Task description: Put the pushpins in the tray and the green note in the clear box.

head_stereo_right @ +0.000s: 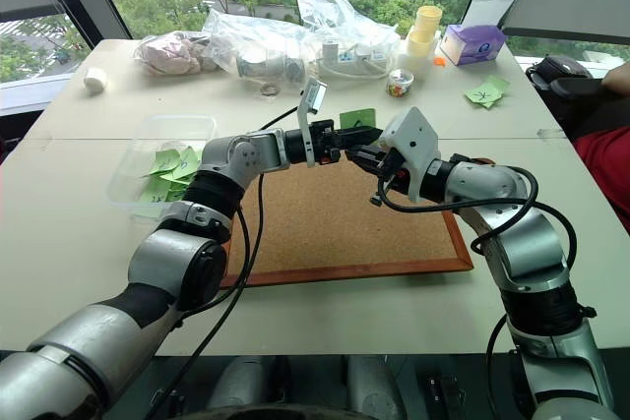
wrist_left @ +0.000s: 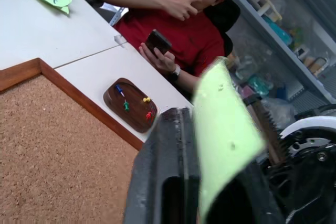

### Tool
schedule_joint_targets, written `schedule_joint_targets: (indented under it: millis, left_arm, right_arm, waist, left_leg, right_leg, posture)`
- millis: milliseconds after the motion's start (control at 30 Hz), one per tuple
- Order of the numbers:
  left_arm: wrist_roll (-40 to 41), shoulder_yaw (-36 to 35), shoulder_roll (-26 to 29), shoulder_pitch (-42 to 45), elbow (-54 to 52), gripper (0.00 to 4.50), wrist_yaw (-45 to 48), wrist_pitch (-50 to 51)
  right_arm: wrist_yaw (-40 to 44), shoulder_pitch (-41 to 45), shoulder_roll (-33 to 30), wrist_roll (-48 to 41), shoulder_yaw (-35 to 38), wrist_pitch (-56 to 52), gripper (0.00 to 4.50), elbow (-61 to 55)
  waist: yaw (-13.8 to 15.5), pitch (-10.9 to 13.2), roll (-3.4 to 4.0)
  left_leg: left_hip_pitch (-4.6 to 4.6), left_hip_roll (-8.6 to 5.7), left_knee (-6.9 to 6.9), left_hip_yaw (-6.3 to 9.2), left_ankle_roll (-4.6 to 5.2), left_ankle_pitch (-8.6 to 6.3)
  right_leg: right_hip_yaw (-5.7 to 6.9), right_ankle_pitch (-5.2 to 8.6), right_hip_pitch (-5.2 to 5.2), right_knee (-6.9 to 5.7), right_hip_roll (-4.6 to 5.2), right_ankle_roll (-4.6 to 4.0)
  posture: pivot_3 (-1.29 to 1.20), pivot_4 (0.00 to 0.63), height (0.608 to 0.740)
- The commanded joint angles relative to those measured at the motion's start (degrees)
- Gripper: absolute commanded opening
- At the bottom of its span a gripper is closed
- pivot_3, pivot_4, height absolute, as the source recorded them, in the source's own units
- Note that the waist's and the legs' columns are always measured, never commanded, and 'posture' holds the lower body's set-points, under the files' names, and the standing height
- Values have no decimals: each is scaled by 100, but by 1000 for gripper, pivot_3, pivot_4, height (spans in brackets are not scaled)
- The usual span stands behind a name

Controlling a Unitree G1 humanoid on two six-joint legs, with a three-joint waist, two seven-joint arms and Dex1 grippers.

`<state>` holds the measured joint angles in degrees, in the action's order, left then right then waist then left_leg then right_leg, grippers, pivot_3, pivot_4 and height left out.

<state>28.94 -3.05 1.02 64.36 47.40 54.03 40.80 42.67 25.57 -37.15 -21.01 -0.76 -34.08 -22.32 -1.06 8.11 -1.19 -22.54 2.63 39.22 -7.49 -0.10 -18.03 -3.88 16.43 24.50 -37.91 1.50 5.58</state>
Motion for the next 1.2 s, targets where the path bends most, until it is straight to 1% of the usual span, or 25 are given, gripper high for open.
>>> schedule_joint_targets:
  millis: [33,233,433,533,600,667,767,867,933,1067,1200]
  left_arm:
    - [-82,4,39,149,-110,39,147,-119]
    - [-540,169,190,35,71,39,209,-598]
    - [-681,119,231,-55,219,39,180,-823]
    - [-757,201,232,-146,-55,39,211,-943]
    - [-1031,445,251,-298,-318,39,198,-1384]
    - [-1547,970,322,-564,-786,39,205,-1978]
    - [-1970,1594,483,-819,-1554,39,422,-2208]
    - [-2225,2086,734,-938,-2239,39,761,-2209]
    - [-2355,2299,903,-937,-2506,39,937,-2239]
    - [-2679,2599,1158,-900,-2685,39,1065,-2528]
    - [-2685,2614,1183,-986,-2617,39,1089,-2517]
  right_arm:
    - [-44,80,-35,-34,137,81,0,-235]
    - [-142,47,36,-16,193,236,0,-194]
    - [-358,11,181,-58,276,312,0,-98]
    - [-742,-36,443,-293,700,97,0,29]
    - [-1044,-4,579,-454,1118,-50,0,222]
    - [-1524,53,638,-477,1656,-253,0,611]
    - [-2030,28,425,-202,1995,-582,0,1185]
    - [-2405,-25,202,71,2059,-1021,0,1706]
    - [-2539,-23,144,231,2016,-1076,0,2097]
    - [-2633,72,161,548,1840,-673,0,2846]
    - [-2595,305,100,792,1668,-397,0,3630]
  waist:
    - [6,0,0]
    - [10,0,0]
    - [12,0,0]
    - [14,0,0]
    - [24,0,0]
    - [34,0,0]
    - [49,0,0]
    - [22,1,2]
    - [2,-1,4]
    - [-29,0,16]
    - [-25,2,20]
  left_leg:
    - [0,0,0,0,0,0]
    - [-1,-1,0,0,0,0]
    - [-1,0,0,-1,0,0]
    - [-2,3,0,-1,0,0]
    - [-2,7,0,-1,-1,1]
    - [-2,8,0,-2,-2,1]
    - [-2,8,0,-5,-3,2]
    - [-4,8,-1,-10,-3,1]
    - [-2,9,-2,-11,-3,1]
    - [6,8,-4,-16,-1,1]
    - [6,8,-4,-16,-1,1]
  right_leg:
    - [0,0,0,0,1,0]
    - [0,0,0,0,2,0]
    - [0,0,0,0,2,0]
    - [0,0,0,0,3,0]
    - [0,0,0,-1,4,0]
    - [0,0,0,0,8,0]
    - [-1,0,0,0,12,0]
    - [-4,0,3,0,12,-1]
    - [-5,0,3,0,9,-1]
    - [-13,0,3,-3,0,-1]
    - [-14,0,3,-4,-1,0]
  posture:
    - [0,150,738]
    - [0,150,738]
    - [0,150,738]
    - [0,150,738]
    - [0,150,738]
    - [0,150,738]
    - [0,150,738]
    - [0,150,738]
    - [0,150,738]
    - [0,150,738]
    - [0,150,738]
